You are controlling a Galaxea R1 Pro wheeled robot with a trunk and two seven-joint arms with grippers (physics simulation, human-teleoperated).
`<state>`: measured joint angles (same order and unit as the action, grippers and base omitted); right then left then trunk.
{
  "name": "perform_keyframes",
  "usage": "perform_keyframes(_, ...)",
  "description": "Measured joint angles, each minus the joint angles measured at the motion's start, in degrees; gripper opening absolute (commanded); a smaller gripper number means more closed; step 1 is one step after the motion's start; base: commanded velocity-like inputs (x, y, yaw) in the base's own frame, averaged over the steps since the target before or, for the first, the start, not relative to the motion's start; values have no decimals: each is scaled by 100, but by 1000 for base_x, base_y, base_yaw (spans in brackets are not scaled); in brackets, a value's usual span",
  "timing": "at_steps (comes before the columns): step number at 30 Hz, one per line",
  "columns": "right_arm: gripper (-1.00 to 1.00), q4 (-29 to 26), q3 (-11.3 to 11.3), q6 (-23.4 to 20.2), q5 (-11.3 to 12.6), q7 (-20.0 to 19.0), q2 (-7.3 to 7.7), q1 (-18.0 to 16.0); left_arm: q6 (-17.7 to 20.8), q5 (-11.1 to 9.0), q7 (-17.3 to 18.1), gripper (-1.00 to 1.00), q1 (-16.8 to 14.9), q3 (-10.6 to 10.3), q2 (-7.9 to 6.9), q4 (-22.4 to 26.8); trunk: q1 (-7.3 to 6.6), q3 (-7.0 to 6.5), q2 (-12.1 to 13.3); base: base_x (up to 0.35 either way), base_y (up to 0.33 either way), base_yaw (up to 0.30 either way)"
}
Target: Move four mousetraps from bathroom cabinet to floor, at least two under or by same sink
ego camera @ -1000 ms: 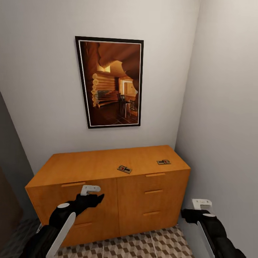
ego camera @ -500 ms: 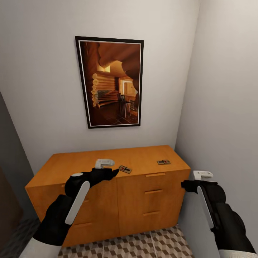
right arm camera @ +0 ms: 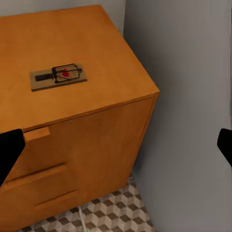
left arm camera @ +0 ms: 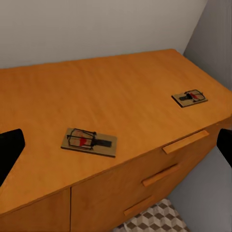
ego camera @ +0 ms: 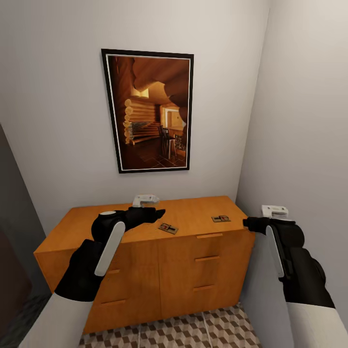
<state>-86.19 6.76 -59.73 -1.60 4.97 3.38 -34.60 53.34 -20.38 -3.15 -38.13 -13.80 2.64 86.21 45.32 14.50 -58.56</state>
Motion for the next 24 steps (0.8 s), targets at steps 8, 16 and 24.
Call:
perform_keyframes(8, 100, 385, -28, 0, 8, 51, -225, -754, 216, 6, -10, 100, -394, 6, -95, -192, 0, 0, 0, 0, 0, 0)
perform_keyframes(16, 100, 1469, -50, -3, -30, 103, -657, -1173, 378, 24, -3, 100, -503, 0, -327, -380, 0, 0, 0, 0, 0, 0)
perform_keyframes(24, 100, 1746, -52, -4, -45, 126, -772, -1228, 575, 53, -32, 100, -514, -6, -334, -366, 0, 0, 0, 5, 0, 0)
